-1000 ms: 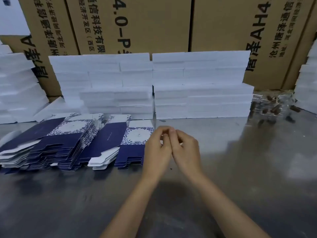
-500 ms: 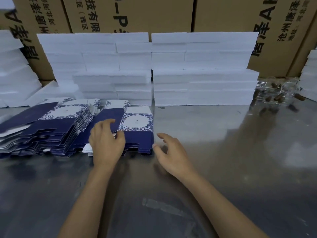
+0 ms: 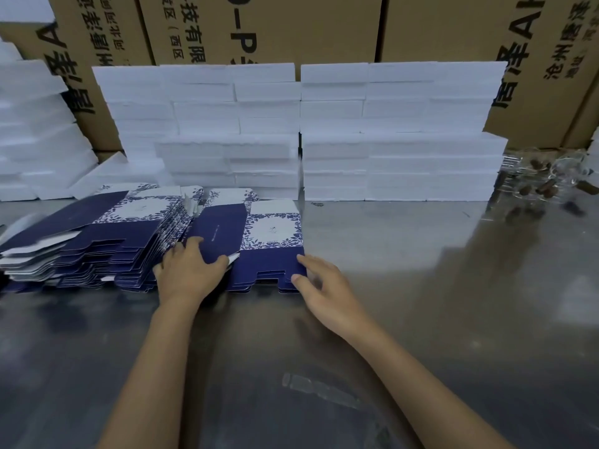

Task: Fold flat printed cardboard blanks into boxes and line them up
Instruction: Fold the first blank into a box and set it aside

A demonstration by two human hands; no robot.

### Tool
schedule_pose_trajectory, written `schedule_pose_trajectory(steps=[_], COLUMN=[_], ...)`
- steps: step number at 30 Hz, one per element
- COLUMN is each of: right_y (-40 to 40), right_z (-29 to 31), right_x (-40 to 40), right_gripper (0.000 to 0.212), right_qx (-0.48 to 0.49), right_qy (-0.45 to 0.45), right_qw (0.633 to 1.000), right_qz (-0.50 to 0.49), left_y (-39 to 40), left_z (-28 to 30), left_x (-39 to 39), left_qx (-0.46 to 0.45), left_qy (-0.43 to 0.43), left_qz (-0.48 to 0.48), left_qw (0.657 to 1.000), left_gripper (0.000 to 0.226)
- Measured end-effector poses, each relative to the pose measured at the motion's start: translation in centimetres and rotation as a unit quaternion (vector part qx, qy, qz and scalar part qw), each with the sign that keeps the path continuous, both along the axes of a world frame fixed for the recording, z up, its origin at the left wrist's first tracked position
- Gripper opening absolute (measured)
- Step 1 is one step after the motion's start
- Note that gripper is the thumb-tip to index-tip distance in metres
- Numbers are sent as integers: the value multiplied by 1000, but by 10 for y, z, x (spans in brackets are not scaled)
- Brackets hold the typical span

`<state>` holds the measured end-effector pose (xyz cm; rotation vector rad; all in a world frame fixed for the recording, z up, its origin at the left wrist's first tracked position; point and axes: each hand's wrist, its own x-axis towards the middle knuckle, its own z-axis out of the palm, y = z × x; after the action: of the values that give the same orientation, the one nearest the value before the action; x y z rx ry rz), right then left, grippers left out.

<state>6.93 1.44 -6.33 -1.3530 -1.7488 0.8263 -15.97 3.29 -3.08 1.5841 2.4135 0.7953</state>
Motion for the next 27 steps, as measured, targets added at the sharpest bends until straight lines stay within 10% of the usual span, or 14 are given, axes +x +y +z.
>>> schedule_pose_trajectory(steps=[15,27], right_y=[-4,-5], right_z=[13,62], right_x=[7,32], right_gripper=[32,22], right_qx=[66,-93], right_qy=[46,523], right_qw=[994,847], right_qz=[-78,20], left_y=[-21,-39], left_z=[31,61], left_x=[1,41], left_qx=[229,438], left_qy=[-183,-247], left_qz=[-64,-152], left_qw=[954,851], left_gripper=[60,59])
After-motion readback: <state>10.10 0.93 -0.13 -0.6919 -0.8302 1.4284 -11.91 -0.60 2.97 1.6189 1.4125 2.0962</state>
